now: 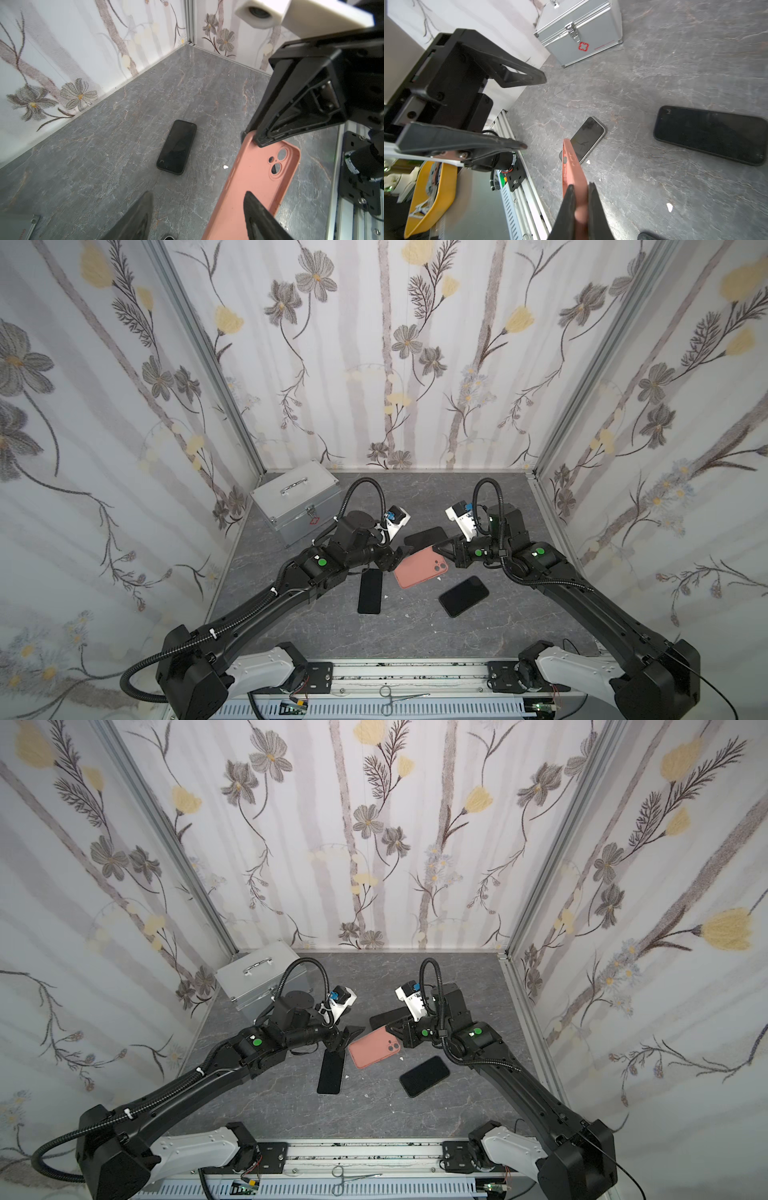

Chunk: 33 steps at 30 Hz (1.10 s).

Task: Take the phone out of the phone case
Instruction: Place the phone case at the center of the table.

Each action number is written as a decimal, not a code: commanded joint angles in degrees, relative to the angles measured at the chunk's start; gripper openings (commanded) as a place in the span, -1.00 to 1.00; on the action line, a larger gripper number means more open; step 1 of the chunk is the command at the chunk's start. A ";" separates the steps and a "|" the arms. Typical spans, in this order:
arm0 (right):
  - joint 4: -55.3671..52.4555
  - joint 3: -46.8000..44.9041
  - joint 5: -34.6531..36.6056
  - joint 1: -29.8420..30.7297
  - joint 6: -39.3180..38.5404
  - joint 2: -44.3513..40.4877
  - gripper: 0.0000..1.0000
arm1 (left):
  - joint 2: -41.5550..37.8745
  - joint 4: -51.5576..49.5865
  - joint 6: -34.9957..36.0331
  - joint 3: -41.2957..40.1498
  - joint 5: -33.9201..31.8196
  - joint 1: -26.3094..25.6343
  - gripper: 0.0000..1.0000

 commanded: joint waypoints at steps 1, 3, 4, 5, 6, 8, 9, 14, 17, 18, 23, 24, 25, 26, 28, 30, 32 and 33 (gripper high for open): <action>-1.64 1.11 -2.92 0.38 -2.92 0.45 -1.00 | 0.26 -3.79 4.26 0.69 1.89 -0.52 0.37; -2.51 1.41 -3.12 0.64 -3.92 0.45 -1.00 | 0.39 -4.56 4.43 0.53 4.11 -0.49 0.35; -3.01 1.57 -3.63 0.81 -4.35 0.45 -1.00 | 0.54 -5.04 4.60 0.38 4.81 -0.59 0.33; -3.38 1.68 -4.11 0.95 -4.77 0.45 -1.00 | 0.72 -5.56 4.80 0.35 5.22 -0.81 0.31; -3.75 1.84 -4.82 1.05 -5.12 0.45 -1.00 | 0.90 -6.05 5.03 0.30 5.52 -0.94 0.30; -3.95 1.90 -5.56 1.22 -5.12 0.45 -1.00 | 1.22 -6.47 5.15 0.32 6.37 -1.24 0.27; -4.14 1.93 -5.72 1.32 -5.14 0.58 -1.00 | 1.48 -6.69 5.15 0.51 6.92 -1.24 0.25; -4.55 2.30 -5.65 1.51 -5.13 0.71 -1.00 | 2.78 -7.06 5.34 0.80 8.67 -1.54 0.13; -4.42 2.36 -5.94 1.52 -4.86 0.47 -1.00 | 3.27 -7.13 5.41 0.88 9.13 -1.62 0.05; -4.25 2.30 -5.90 1.61 -4.67 0.49 -1.00 | 3.34 -7.14 5.36 0.91 9.58 -1.74 0.02; -4.15 2.30 -5.87 1.64 -4.46 0.74 -1.00 | 4.60 -7.13 5.50 1.23 11.48 -1.95 -0.20; -4.15 2.45 -5.76 1.65 -4.17 0.76 -1.00 | 4.59 -7.15 5.56 1.32 11.74 -2.00 -0.26; -4.26 2.64 -5.74 1.58 -4.05 0.67 -1.00 | 4.61 -7.10 5.50 1.32 12.09 -2.06 -0.32; -4.14 2.65 -5.87 1.62 -4.01 0.43 -1.00 | 4.61 -7.06 5.50 1.38 12.55 -2.09 -0.35; -3.75 2.65 -5.44 1.63 -3.92 0.10 -1.00 | 4.58 -7.07 5.32 1.66 12.81 -2.10 -0.50; -3.92 2.95 -5.56 1.62 -4.01 0.21 -1.00 | 6.04 -7.06 5.41 1.92 12.88 -2.31 -0.65; -4.06 3.09 -5.68 1.59 -4.26 0.44 -1.00 | 6.32 -7.06 5.55 2.11 13.00 -2.35 -0.78; -3.97 3.09 -5.54 1.62 -4.27 0.58 -1.00 | 6.58 -7.06 5.50 2.24 13.18 -2.37 -0.83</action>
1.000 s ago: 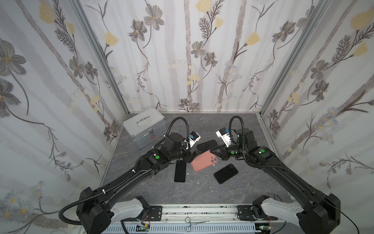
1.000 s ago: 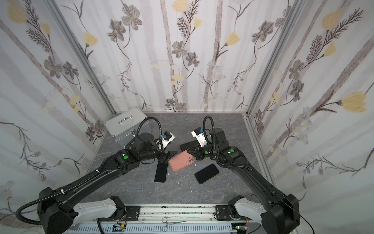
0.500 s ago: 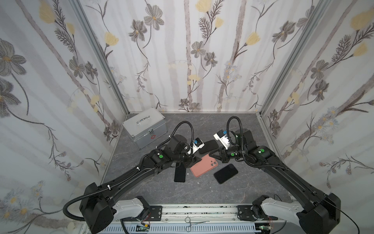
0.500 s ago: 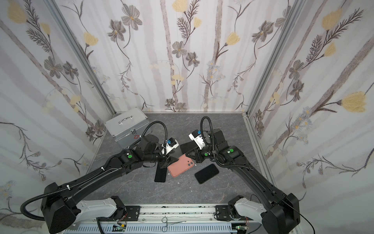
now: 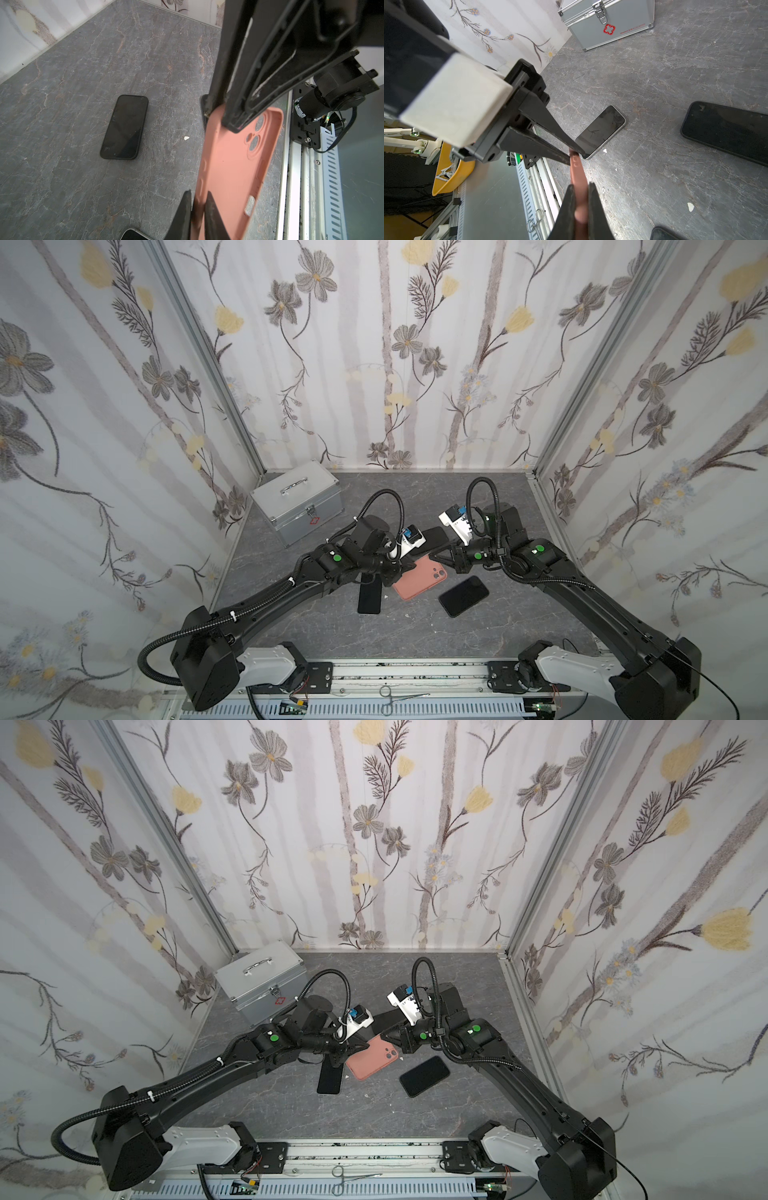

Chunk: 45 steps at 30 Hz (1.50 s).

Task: Take the phone out of the phone case
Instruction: Place the phone case at the center of the table.

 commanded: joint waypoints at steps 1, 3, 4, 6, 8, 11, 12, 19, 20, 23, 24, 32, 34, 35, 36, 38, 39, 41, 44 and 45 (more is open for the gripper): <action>1.28 0.62 -1.10 0.02 -0.58 0.45 -1.00 | 0.59 0.02 0.99 0.75 1.04 -0.04 -0.84; 1.73 0.53 -0.66 0.08 -0.20 0.39 -1.00 | 0.83 0.09 0.27 0.85 -0.24 0.00 -0.86; 2.12 0.49 -0.13 0.08 0.29 0.10 -1.00 | 0.99 0.11 -0.65 1.17 -1.42 0.04 -0.89; 2.63 0.44 2.87 0.06 1.32 -0.42 -1.00 | 1.15 0.11 -2.10 1.63 -3.39 -0.02 -0.93; 2.38 0.91 6.47 0.05 1.96 -0.83 -0.92 | 1.21 0.54 -3.95 1.91 -5.20 0.04 -1.00; 4.54 0.77 9.87 0.09 4.13 -2.58 -0.38 | 1.13 1.29 -6.07 1.81 -7.19 -0.02 -1.00; 6.07 0.31 10.86 0.05 5.36 -3.67 -0.17 | 1.14 1.59 -7.33 1.64 -9.13 -0.04 -1.00; 18.98 -8.56 29.95 -1.16 15.15 -11.63 0.40 | 2.06 6.80 -19.28 -2.28 -20.79 1.51 -1.00; 19.97 -9.50 32.36 -1.53 16.60 -12.29 0.50 | 2.60 7.22 -20.63 -2.65 -21.65 2.44 -1.00; 20.63 -11.17 37.81 -2.61 20.54 -13.01 0.99 | 5.29 7.23 -24.54 -2.52 -20.52 6.71 -1.00; 20.42 -11.72 39.90 -2.90 22.23 -12.93 0.99 | 6.10 7.16 -25.59 -2.21 -20.26 8.10 -1.00; 21.06 -17.38 44.32 -4.79 25.81 -15.08 0.99 | 17.20 6.71 -30.54 3.99 -19.92 15.81 -1.00; 23.99 -19.94 42.69 -4.79 24.02 -17.72 0.99 | 20.51 6.17 -31.35 6.06 -19.28 17.38 -1.00; 25.32 -21.13 42.18 -4.73 23.10 -19.04 0.99 | 22.13 5.65 -31.41 7.00 -18.93 17.97 -1.00; 26.21 -22.14 42.28 -4.74 23.39 -20.16 0.99 | 23.77 4.74 -31.33 8.21 -18.41 18.61 -1.00; 25.11 -22.09 42.73 -4.81 23.49 -20.70 0.99 | 27.19 2.77 -30.99 10.39 -18.08 19.57 -1.00; 24.33 -21.73 42.16 -4.82 23.08 -20.38 0.99 | 28.75 2.16 -30.76 11.34 -17.69 20.12 -1.00; 22.82 -21.12 41.47 -4.77 22.66 -19.06 0.99 | 31.68 0.93 -30.17 12.99 -16.98 21.02 -1.00; 21.17 -20.37 39.72 -4.62 22.45 -17.73 0.99 | 35.01 -0.66 -29.38 15.56 -16.42 21.88 -1.00; 20.99 -20.37 39.45 -4.63 22.41 -17.63 0.99 | 35.78 -1.06 -29.27 16.12 -16.56 22.14 -1.00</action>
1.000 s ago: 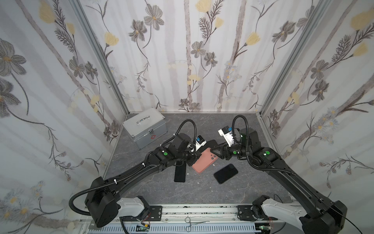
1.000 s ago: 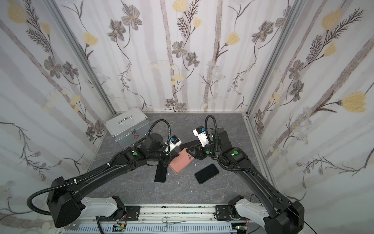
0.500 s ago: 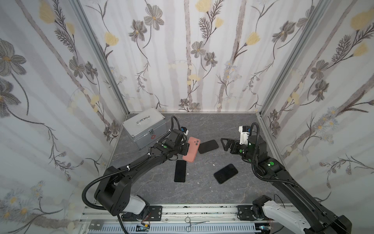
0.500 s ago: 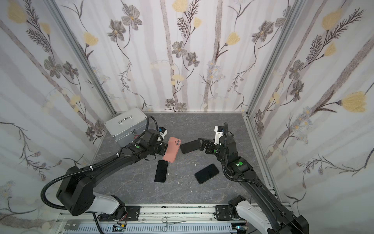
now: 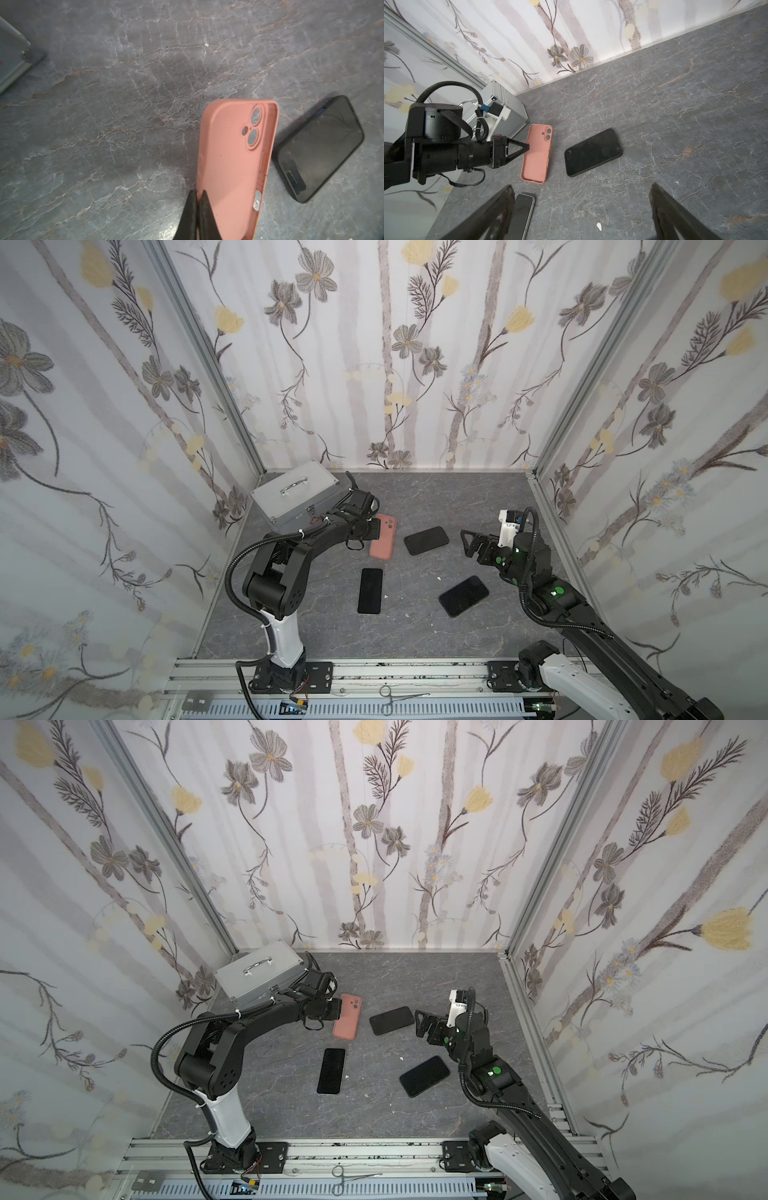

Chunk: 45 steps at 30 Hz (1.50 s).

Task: Take the phone out of the phone case
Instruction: Place the phone case at the center of the table.

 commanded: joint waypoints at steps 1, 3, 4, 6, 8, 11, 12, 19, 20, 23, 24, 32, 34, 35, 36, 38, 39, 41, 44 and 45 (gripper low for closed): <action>0.28 0.77 -1.39 0.20 -0.48 0.51 0.99 | 2.36 -2.58 0.68 1.95 0.80 0.87 -1.00; 0.22 0.44 -1.08 0.25 -0.49 0.55 0.99 | 3.48 -3.10 0.95 3.31 0.29 1.38 -1.00; 0.22 0.25 -1.04 0.26 -0.48 0.59 0.99 | 3.95 -3.44 1.13 4.14 0.03 1.63 -1.00; 0.05 0.12 -1.04 0.23 -0.31 0.72 0.98 | 5.13 -4.32 1.57 4.91 -0.17 2.03 -1.00; 0.07 -0.04 -1.12 0.35 0.06 0.73 0.97 | 5.84 -4.90 1.93 5.21 -0.68 2.12 -1.00; 0.22 -0.27 -1.22 0.38 0.39 0.94 0.96 | 6.48 -5.09 1.59 5.18 -1.75 2.60 -1.00; 0.18 -0.28 -1.22 0.38 0.40 0.99 0.96 | 6.77 -5.16 1.45 5.25 -1.95 2.71 -1.00; 0.48 -0.61 0.44 0.77 1.74 1.17 0.96 | 5.61 -5.35 0.09 4.86 -4.99 2.82 -0.36; 0.41 -0.71 1.31 0.78 2.32 1.12 0.94 | 4.83 -5.35 0.05 4.77 -5.17 2.74 -0.29; -0.83 -0.83 4.43 0.74 4.12 1.64 0.78 | 1.75 -5.35 0.17 3.96 -7.15 1.86 -0.09; -1.37 -0.73 5.30 0.73 4.62 1.90 0.75 | 0.53 -5.31 0.38 3.61 -7.67 1.41 -0.06; -0.31 0.08 4.68 1.50 9.83 9.09 0.68 | -12.15 -0.48 1.33 -3.10 -10.25 -6.73 0.03; 0.26 1.59 3.49 2.07 11.01 13.27 0.64 | -16.25 2.41 -0.35 -6.40 -11.89 -10.17 0.03; -0.02 3.04 2.60 2.32 11.26 15.64 0.64 | -18.19 3.85 -1.26 -8.24 -12.60 -12.09 0.03; -0.26 4.77 2.52 2.94 11.86 18.22 0.63 | -20.25 5.43 -2.45 -10.31 -13.66 -13.68 0.03; -0.92 6.88 2.87 3.82 13.68 22.68 0.59 | -24.05 9.41 -5.21 -14.87 -13.65 -15.96 0.03; -0.41 9.43 2.52 4.13 14.51 24.96 0.58 | -26.10 11.79 -6.91 -17.55 -13.26 -16.85 0.03; -0.13 11.84 2.46 4.85 16.57 29.29 0.57 | -29.50 15.20 -9.31 -22.22 -12.50 -18.18 0.03; -1.24 15.00 3.04 5.29 20.17 34.42 0.58 | -33.74 18.14 -12.39 -27.65 -11.90 -18.99 0.03; -1.32 15.71 3.00 5.28 21.45 37.02 0.61 | -35.00 18.20 -13.38 -28.98 -12.25 -18.97 0.03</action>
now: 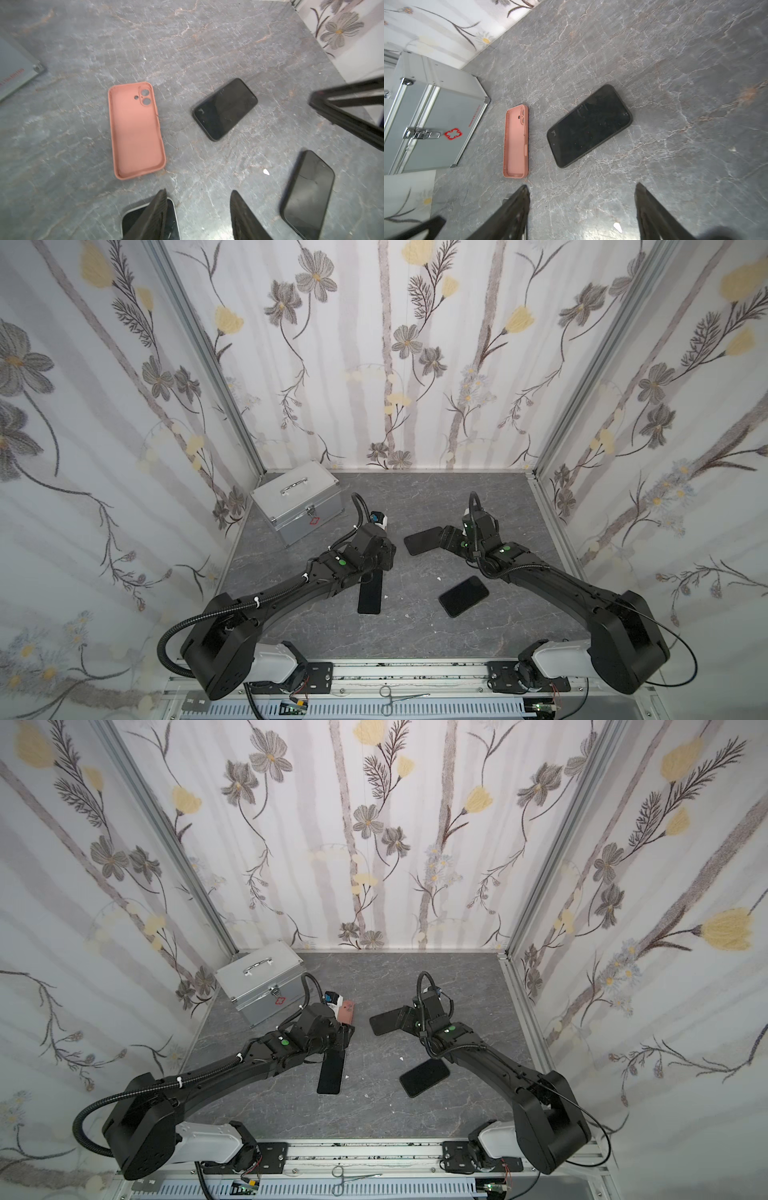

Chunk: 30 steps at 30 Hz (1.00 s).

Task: Take the phone out of the phone case
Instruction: Place the phone case at the center of the table, then pick up the phone from the center of the table.

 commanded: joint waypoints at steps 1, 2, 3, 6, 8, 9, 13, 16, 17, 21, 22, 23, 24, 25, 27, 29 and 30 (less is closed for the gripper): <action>0.65 2.45 0.29 0.00 6.33 5.12 0.63 | -3.87 6.20 -6.23 -4.03 -1.42 -0.04 0.04; 0.65 3.15 0.21 0.03 7.05 6.64 0.64 | -5.63 6.44 -7.15 -5.26 -1.44 0.02 0.06; 0.49 3.98 0.17 -0.01 7.65 8.14 0.65 | -6.88 6.73 -7.87 -6.11 -1.23 0.02 0.09; 0.23 6.61 -0.56 0.07 8.88 11.67 0.68 | -10.05 8.07 -8.90 -9.03 -0.69 0.49 0.15; -0.20 8.41 -0.89 0.08 9.55 13.75 0.71 | -11.71 8.65 -9.08 -10.32 -0.07 1.36 0.15; -0.68 9.32 -0.85 0.18 10.03 14.62 0.73 | -12.36 8.79 -9.15 -10.90 0.43 1.89 0.15; -2.91 11.68 -0.11 0.25 11.87 17.61 0.78 | -14.28 9.02 -9.38 -12.66 1.68 3.14 0.15; -4.09 12.64 1.12 0.25 13.04 19.04 0.86 | -15.13 9.15 -9.49 -13.68 2.40 3.88 0.16; -4.15 12.81 1.16 0.29 13.23 19.48 0.88 | -15.38 9.19 -9.49 -13.86 2.66 4.17 0.16; -5.05 14.44 1.22 0.25 13.67 21.58 0.92 | -16.09 9.51 -9.60 -14.72 3.52 5.12 0.17; -5.30 14.95 1.08 0.32 13.64 22.11 0.93 | -16.24 9.54 -9.60 -14.85 3.88 5.44 0.18; -5.65 15.45 1.25 0.29 13.67 22.66 0.93 | -16.42 9.62 -9.59 -15.01 4.17 5.81 0.18; -5.76 15.93 1.26 0.24 13.76 23.18 0.93 | -16.60 9.67 -9.55 -15.19 4.58 6.15 0.19; -5.76 16.39 1.32 0.28 13.72 23.62 0.93 | -16.71 9.71 -9.49 -15.28 4.82 6.55 0.20; -6.03 17.22 1.33 0.24 13.89 24.58 0.93 | -16.95 9.77 -9.54 -15.48 5.39 7.25 0.21; -6.11 17.84 1.24 0.24 14.28 25.46 0.92 | -17.16 9.81 -9.49 -15.58 6.08 7.80 0.22; -6.22 18.08 1.13 0.23 14.49 25.81 0.92 | -17.30 9.81 -9.43 -15.65 6.28 7.95 0.22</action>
